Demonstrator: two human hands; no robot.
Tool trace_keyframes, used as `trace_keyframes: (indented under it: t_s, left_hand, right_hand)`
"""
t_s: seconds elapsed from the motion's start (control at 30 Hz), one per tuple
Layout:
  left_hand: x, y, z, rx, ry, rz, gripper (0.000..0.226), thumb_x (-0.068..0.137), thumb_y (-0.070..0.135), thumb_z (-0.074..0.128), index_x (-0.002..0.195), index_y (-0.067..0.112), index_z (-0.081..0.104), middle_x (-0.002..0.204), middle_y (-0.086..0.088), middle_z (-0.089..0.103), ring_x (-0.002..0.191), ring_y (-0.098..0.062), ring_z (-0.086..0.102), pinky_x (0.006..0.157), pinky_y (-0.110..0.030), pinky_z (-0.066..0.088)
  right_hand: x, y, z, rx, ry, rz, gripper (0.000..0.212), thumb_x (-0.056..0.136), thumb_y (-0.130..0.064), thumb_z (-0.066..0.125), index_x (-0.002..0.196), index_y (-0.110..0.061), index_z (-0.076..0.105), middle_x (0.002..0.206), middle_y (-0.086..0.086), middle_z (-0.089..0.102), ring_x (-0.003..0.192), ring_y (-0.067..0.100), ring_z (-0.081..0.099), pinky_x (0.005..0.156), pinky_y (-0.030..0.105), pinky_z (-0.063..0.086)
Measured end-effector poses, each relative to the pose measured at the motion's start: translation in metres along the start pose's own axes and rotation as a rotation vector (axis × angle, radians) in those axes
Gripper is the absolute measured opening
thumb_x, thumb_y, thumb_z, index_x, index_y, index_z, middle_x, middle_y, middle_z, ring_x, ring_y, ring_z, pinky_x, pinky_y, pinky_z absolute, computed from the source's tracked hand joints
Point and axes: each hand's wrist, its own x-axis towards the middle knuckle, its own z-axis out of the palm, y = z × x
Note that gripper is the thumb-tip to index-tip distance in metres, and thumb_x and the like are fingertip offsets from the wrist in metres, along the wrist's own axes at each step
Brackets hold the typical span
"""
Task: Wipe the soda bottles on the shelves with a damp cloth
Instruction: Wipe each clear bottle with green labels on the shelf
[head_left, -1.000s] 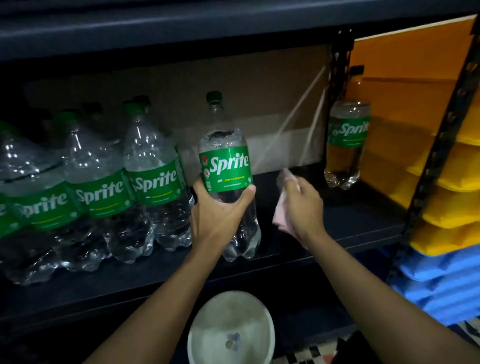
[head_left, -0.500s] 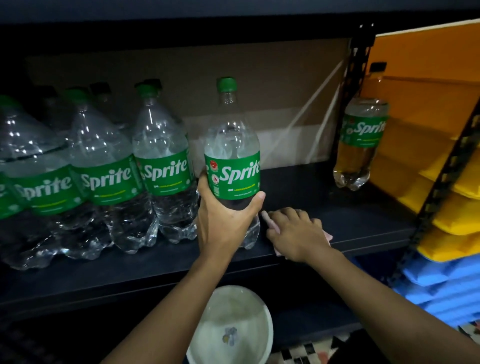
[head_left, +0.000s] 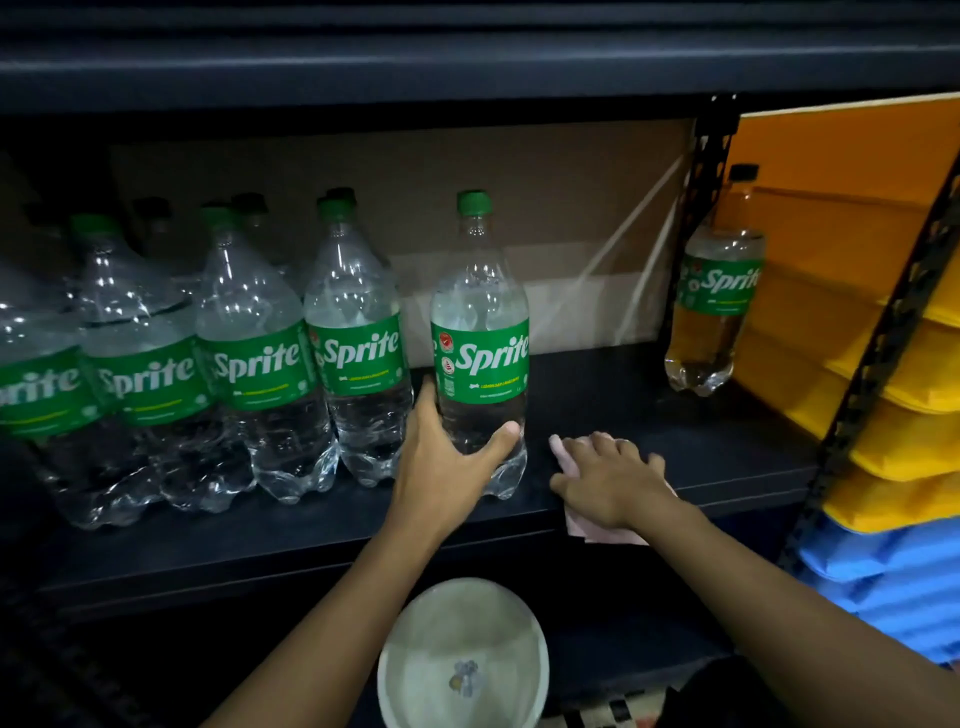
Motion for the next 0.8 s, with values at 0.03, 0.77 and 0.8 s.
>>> trace_keyframes:
  t_s: [0.03, 0.77, 0.8]
  left_hand:
    - [-0.003, -0.002, 0.0, 0.01, -0.01, -0.011, 0.099, 0.07, 0.073, 0.074, 0.154, 0.035, 0.038, 0.148, 0.01, 0.056, 0.135, -0.013, 0.056, 0.113, -0.042, 0.047]
    - [0.071, 0.003, 0.054, 0.205, -0.132, -0.138, 0.042, 0.106, 0.031, 0.061, 0.142, 0.011, 0.052, 0.134, -0.006, 0.071, 0.121, -0.03, 0.067, 0.084, -0.028, 0.044]
    - [0.079, 0.006, 0.062, 0.196, -0.157, -0.149, 0.04, 0.106, 0.03, 0.06, 0.141, 0.012, 0.051, 0.135, -0.006, 0.071, 0.123, -0.03, 0.066, 0.09, -0.03, 0.048]
  right_hand:
    - [-0.001, 0.0, -0.001, 0.033, 0.024, -0.007, 0.072, 0.095, -0.066, 0.042, 0.159, -0.039, 0.023, 0.169, 0.005, 0.016, 0.153, 0.034, 0.017, 0.118, 0.06, 0.014]
    - [0.065, -0.012, -0.021, 0.527, 0.313, -0.071, 0.043, 0.097, -0.059, 0.055, 0.132, -0.035, 0.062, 0.124, -0.009, 0.07, 0.127, 0.025, 0.053, 0.097, 0.041, 0.029]
    - [0.072, -0.006, -0.022, 0.531, 0.319, -0.055, 0.041, 0.098, -0.058, 0.055, 0.13, -0.035, 0.062, 0.124, -0.008, 0.07, 0.127, 0.025, 0.053, 0.097, 0.041, 0.029]
